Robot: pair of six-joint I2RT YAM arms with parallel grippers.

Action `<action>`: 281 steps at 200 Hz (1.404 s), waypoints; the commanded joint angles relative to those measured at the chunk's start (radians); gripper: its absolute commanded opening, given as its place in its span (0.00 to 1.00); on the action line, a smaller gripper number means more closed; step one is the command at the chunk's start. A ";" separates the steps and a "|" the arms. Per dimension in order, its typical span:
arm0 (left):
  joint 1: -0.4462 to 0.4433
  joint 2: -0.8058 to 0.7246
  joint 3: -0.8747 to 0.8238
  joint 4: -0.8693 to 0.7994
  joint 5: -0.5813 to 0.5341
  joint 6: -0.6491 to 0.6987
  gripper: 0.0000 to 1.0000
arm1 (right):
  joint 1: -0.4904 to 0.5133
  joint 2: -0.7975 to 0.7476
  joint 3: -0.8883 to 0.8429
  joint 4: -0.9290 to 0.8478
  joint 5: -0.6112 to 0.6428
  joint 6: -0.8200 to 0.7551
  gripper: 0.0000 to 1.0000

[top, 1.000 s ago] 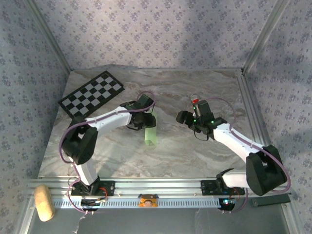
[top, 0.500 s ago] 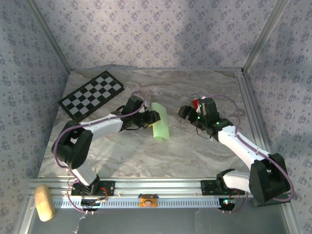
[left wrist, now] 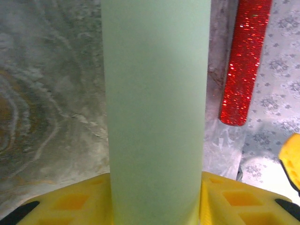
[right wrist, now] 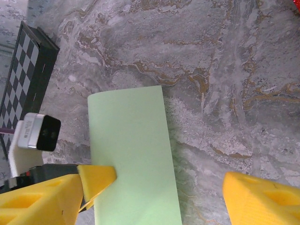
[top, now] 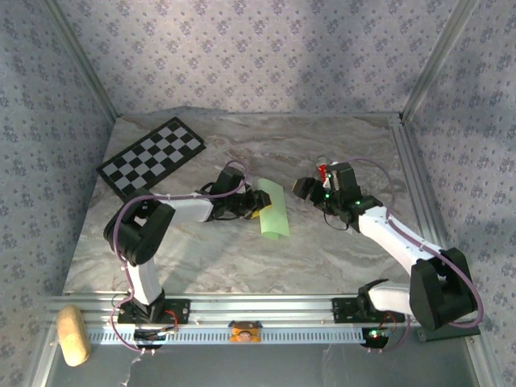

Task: Fold a paper plane with a square sheet of paper (pick it up from the middle)
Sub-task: First fold the square sheet of paper in half at the center of the table.

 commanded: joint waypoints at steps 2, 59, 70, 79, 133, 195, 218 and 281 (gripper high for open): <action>-0.007 0.014 -0.003 -0.046 -0.041 0.032 0.46 | 0.005 0.009 -0.005 -0.002 -0.019 -0.024 0.80; -0.011 0.003 0.021 -0.179 -0.113 0.105 0.52 | 0.007 0.040 0.001 0.007 -0.044 -0.022 0.80; -0.015 -0.005 0.031 -0.215 -0.139 0.125 0.55 | 0.008 0.048 0.004 0.007 -0.051 -0.020 0.80; -0.022 -0.010 0.041 -0.245 -0.160 0.141 0.57 | 0.008 0.054 0.007 0.009 -0.055 -0.019 0.80; -0.057 -0.047 0.099 -0.402 -0.310 0.218 0.66 | 0.014 0.072 0.014 0.010 -0.063 -0.015 0.81; -0.056 -0.105 0.075 -0.443 -0.397 0.242 0.63 | 0.021 0.097 0.025 0.008 -0.075 -0.010 0.81; -0.054 -0.091 0.079 -0.451 -0.388 0.250 0.60 | 0.031 0.114 0.035 0.009 -0.081 -0.010 0.81; -0.050 -0.015 0.159 -0.612 -0.399 0.285 0.58 | 0.045 0.126 0.039 0.008 -0.075 -0.007 0.81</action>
